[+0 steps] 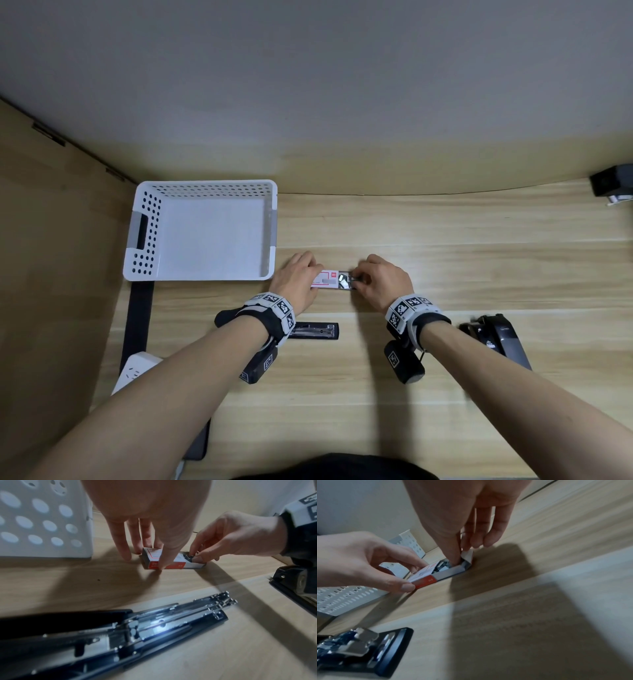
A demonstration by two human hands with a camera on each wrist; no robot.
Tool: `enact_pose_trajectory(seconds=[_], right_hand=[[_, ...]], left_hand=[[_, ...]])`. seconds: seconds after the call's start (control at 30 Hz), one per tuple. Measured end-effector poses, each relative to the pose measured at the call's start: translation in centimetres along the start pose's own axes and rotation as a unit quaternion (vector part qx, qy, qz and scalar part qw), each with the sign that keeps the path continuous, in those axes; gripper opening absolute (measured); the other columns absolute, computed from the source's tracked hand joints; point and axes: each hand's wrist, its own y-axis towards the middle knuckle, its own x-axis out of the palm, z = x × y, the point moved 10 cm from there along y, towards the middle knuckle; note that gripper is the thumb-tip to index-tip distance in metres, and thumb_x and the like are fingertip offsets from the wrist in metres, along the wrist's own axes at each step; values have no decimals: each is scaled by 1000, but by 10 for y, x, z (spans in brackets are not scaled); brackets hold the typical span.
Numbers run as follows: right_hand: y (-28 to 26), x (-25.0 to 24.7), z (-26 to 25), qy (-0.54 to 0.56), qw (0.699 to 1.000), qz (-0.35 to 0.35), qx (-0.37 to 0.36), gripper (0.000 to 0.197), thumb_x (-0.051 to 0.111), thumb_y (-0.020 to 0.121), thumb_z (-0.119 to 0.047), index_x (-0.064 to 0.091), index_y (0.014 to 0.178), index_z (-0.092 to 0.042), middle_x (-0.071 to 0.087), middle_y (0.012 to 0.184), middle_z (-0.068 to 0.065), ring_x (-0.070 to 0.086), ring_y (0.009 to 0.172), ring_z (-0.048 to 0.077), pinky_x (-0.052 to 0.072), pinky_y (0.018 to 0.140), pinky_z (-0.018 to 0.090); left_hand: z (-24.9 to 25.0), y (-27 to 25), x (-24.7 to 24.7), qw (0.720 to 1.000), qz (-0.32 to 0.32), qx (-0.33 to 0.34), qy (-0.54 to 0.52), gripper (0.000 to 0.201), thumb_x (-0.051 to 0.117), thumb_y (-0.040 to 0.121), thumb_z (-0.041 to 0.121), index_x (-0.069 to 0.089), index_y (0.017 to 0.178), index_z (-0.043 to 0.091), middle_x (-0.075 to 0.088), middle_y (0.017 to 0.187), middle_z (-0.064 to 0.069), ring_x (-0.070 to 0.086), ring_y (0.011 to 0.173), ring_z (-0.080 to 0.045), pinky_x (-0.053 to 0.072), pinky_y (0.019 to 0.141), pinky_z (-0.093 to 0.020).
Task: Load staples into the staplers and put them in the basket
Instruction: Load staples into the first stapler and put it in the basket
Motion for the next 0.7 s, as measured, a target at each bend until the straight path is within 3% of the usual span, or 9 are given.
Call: enact_pose_trajectory(seconds=[0.2, 0.3, 0.47, 0.6, 0.7], right_hand=[[-4, -3, 7, 52, 999, -6, 5, 7, 69, 80, -36, 66, 82, -30, 54, 90, -13, 50, 93, 10, 47, 70, 32], [-7, -11, 18, 144, 988, 28, 45, 5, 70, 78, -31, 67, 77, -28, 64, 83, -14, 58, 84, 10, 50, 73, 32], [-18, -21, 38, 245, 959, 67, 123, 7, 74, 72, -24, 69, 68, -24, 69, 66, -12, 64, 67, 3, 56, 68, 31], [-33, -9, 50, 239, 961, 38, 131, 11, 78, 72, -24, 68, 67, -24, 69, 64, -12, 66, 67, 5, 57, 71, 36], [-51, -2, 60, 239, 960, 39, 142, 13, 79, 71, -21, 68, 64, -24, 69, 63, -11, 67, 68, 7, 57, 73, 37]], left_hand=[[-1, 0, 1, 1000, -4, -7, -4, 32, 63, 83, 20, 62, 115, 23, 46, 109, 5, 43, 109, -16, 36, 65, -26], [-1, -2, 2, 1000, -10, -12, -3, 35, 63, 83, 20, 60, 118, 23, 46, 111, 4, 44, 109, -17, 37, 65, -27], [-3, -8, 1, 999, -23, -15, -20, 42, 62, 82, 17, 55, 124, 19, 47, 116, 3, 46, 111, -18, 45, 74, -31], [1, -21, -13, 999, 21, 18, -42, 42, 60, 82, 13, 56, 124, 17, 49, 120, 3, 45, 113, -18, 46, 82, -31], [11, -36, -28, 992, 89, 55, -66, 35, 58, 85, 8, 59, 119, 16, 53, 119, 5, 47, 111, -16, 50, 77, -35]])
